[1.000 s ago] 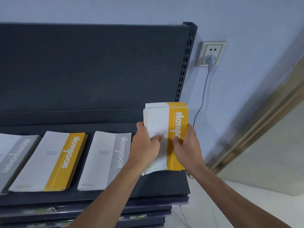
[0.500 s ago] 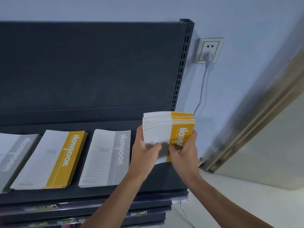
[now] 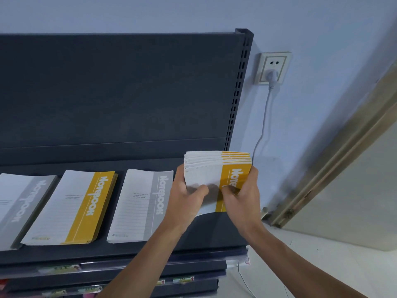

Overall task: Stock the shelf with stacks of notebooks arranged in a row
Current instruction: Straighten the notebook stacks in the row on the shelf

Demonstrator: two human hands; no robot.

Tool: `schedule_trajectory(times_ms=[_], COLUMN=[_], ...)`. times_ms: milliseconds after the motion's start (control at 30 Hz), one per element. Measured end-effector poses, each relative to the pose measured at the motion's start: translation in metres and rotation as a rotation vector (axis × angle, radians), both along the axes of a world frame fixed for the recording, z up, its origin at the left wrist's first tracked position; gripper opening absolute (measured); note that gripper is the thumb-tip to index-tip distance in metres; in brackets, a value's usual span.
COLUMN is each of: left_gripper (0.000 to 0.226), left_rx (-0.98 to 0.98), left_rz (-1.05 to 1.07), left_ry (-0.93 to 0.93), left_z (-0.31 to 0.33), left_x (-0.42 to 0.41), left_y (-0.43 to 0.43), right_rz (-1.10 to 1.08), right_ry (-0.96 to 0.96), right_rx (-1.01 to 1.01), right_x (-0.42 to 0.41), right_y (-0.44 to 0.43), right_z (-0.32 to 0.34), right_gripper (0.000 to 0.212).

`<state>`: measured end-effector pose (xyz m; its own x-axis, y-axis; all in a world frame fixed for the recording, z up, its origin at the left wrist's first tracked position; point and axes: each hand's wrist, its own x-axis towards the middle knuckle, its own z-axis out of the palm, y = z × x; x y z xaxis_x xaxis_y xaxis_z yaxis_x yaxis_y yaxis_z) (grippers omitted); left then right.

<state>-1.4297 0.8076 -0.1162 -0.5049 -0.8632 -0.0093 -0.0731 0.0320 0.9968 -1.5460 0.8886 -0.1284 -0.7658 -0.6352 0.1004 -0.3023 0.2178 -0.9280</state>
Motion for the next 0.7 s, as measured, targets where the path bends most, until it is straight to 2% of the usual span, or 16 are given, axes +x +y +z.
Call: schedule_trajectory(times_ms=[133,300,600,700], left_gripper=[0.067,0.062,0.059,0.058], left_rx=[-0.005,-0.034,-0.367,-0.4], left_rz=[0.045,0.069,0.145,0.162], left_ry=[0.0,-0.072,-0.387,-0.558], left_z=[-0.008,-0.019,-0.019,-0.018], left_x=[-0.001,-0.003,-0.009,-0.015], left_y=[0.002,0.004,0.001,-0.005], right_rz=[0.021,0.033,0.04,0.039], right_ry=[-0.01,0.01,0.038,0.051], right_rx=[0.001,0.028,0.15,0.223], right_x=[0.001,0.003,-0.007,-0.014], right_y=[-0.001,0.0,-0.001,-0.006], right_z=[-0.004,-0.014,-0.01,-0.007], right_gripper=[0.052,0.058,0.056,0.048])
